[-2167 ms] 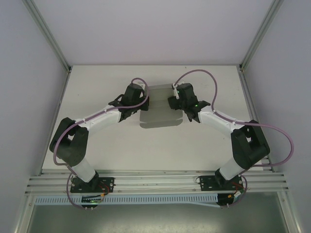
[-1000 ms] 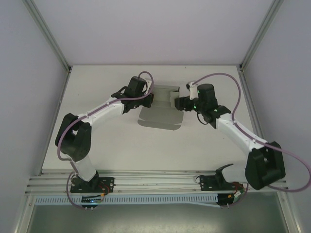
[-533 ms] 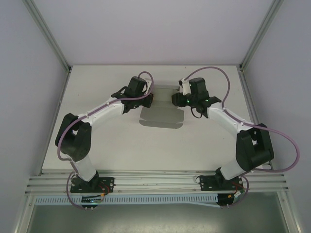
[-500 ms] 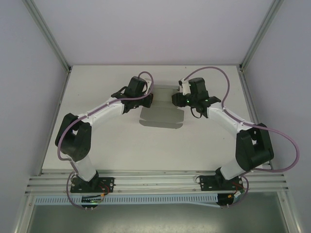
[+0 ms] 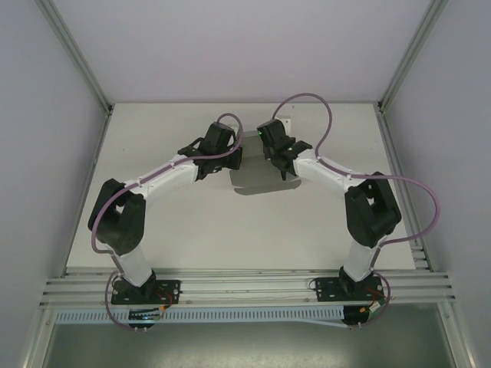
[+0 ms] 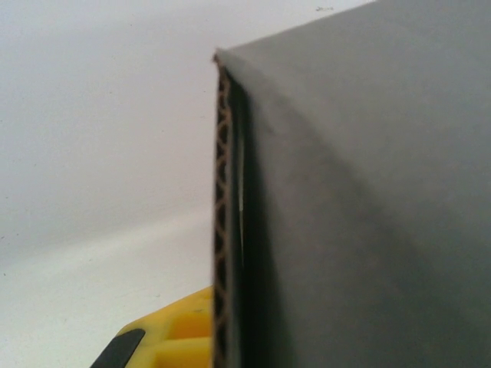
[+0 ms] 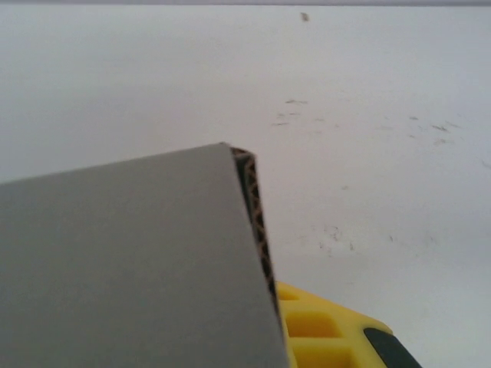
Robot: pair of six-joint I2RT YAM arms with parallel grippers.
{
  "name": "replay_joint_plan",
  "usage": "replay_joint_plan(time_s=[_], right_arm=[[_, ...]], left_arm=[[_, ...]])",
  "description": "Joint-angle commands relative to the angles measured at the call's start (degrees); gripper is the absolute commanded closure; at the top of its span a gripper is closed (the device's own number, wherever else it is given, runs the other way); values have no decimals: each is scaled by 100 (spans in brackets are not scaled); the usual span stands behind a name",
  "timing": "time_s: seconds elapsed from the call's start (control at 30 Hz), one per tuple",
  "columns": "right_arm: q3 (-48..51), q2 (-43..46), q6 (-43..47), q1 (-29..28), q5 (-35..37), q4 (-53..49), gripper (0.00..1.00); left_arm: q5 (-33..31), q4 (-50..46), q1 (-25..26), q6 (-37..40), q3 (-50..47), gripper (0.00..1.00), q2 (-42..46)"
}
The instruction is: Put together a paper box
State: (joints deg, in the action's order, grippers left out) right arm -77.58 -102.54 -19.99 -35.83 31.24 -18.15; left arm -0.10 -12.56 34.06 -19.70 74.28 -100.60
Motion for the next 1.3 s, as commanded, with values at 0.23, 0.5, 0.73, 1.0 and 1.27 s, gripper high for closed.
replay_joint_plan(time_s=[0.23, 0.5, 0.73, 1.0, 1.27], right_arm=[[-534, -660, -1400, 542, 3245, -1807, 100], [-527, -791, -1293, 752, 4050, -2325, 100], [-1104, -1137, -2604, 806, 4833, -3892, 100], [-94, -418, -465, 581, 3250, -885, 100], [1026, 533, 237, 767, -379, 1385, 99]], left_arm=[[-676, -468, -23, -288, 175, 100, 233], [-1079, -697, -23, -473, 28, 100, 610], [-1266, -889, -23, -521, 26, 100, 585], [-1003, -747, -23, -462, 55, 100, 421], [-742, -597, -23, -443, 8, 100, 365]])
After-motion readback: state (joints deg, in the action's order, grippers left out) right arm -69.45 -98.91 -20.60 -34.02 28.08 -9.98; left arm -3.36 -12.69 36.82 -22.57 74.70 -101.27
